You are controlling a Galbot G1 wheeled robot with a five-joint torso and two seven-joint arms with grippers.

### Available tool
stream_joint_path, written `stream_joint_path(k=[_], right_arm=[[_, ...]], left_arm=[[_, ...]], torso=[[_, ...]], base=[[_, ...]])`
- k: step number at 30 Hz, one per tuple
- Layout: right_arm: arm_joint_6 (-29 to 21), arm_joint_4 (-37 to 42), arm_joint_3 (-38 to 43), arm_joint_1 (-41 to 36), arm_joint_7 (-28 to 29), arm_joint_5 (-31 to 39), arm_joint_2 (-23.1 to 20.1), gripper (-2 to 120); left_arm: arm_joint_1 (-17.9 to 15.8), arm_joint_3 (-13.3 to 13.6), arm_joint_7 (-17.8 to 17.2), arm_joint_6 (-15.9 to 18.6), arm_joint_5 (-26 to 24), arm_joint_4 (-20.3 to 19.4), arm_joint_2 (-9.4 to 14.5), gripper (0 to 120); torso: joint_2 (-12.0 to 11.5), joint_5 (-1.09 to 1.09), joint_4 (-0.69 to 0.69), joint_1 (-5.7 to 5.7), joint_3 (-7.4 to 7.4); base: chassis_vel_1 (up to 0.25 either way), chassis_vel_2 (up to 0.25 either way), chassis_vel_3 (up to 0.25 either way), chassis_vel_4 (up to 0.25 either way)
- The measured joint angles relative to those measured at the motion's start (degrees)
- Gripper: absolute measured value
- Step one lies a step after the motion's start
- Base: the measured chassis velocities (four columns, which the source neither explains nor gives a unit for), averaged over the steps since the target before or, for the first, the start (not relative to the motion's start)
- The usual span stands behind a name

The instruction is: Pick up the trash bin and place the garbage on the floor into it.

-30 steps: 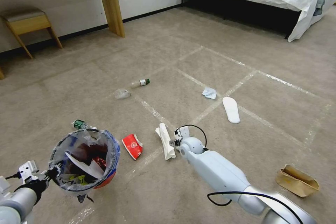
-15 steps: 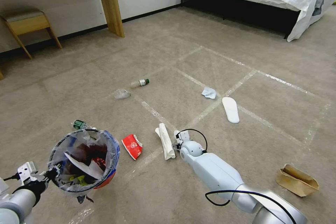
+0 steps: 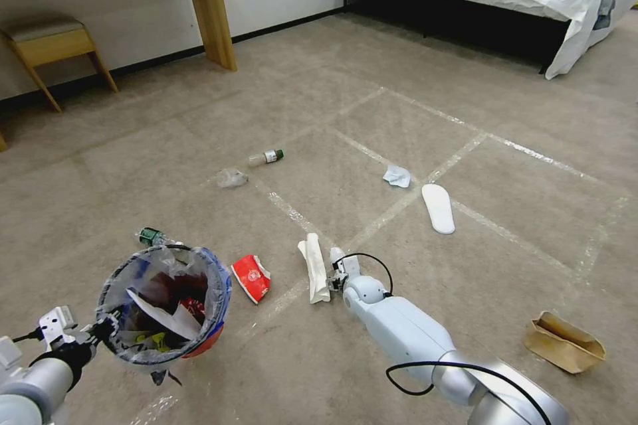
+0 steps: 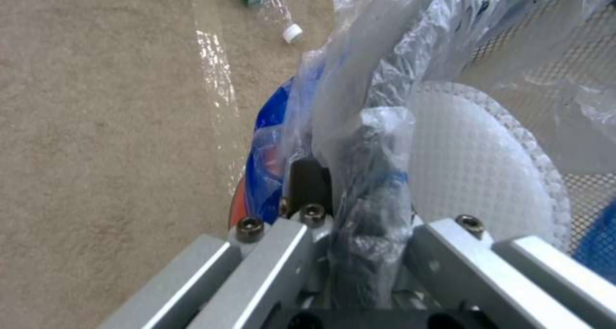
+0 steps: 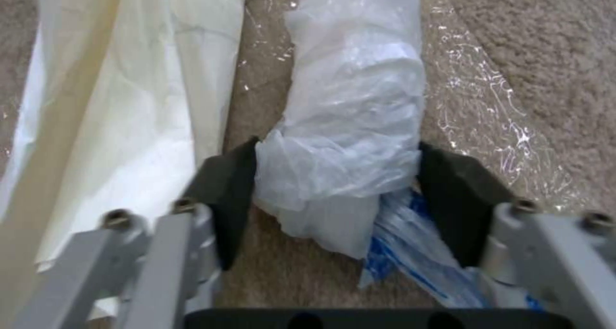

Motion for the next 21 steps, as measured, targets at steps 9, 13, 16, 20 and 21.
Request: stream_joint_path(k=[9,13,16,20,21], right_arm=[[0.33,2.13,0.45,-0.95,0.14,0.14,-1.40,23],[0.80,4.95,1.45,-2.00,0.48,0.41,-2.51,6],[0.61,10.46,2.73,-3.11,1.30,1.70,-4.15,0],[0.22,20.46,4.87,-4.43,2.17,3.74,-6.89,0],[0.51,25.93,5.70,-4.59,2.19,5.36,-8.27,0]], left_arm=[[-0.24,0.50,0.12,-0.09,0.48,0.81,-0.27,1],[-0.16,0.56,0.13,-0.12,0.57,0.85,-0.36,1],[-0.05,0.52,0.13,-0.12,0.56,0.80,-0.20,1],[-0.14,0.47,0.09,-0.13,0.28,0.44,0.08,1],[-0.26,0.61,0.04,-0.12,0.20,0.27,0.09,1]], torso=[[0.00,0.00,0.00,0.00,0.00],[0.00,0.00,0.00,0.00,0.01],[0.00,0.00,0.00,0.00,0.00],[0.00,0.00,-0.01,0.00,0.00],[0.00,0.00,0.00,0.00,0.00]], base=[[0.000,0.000,0.000,0.000],[0.000,0.000,0.000,0.000],[0.000,0.000,0.000,0.000],[0.000,0.000,0.000,0.000],[0.000,0.000,0.000,0.000]])
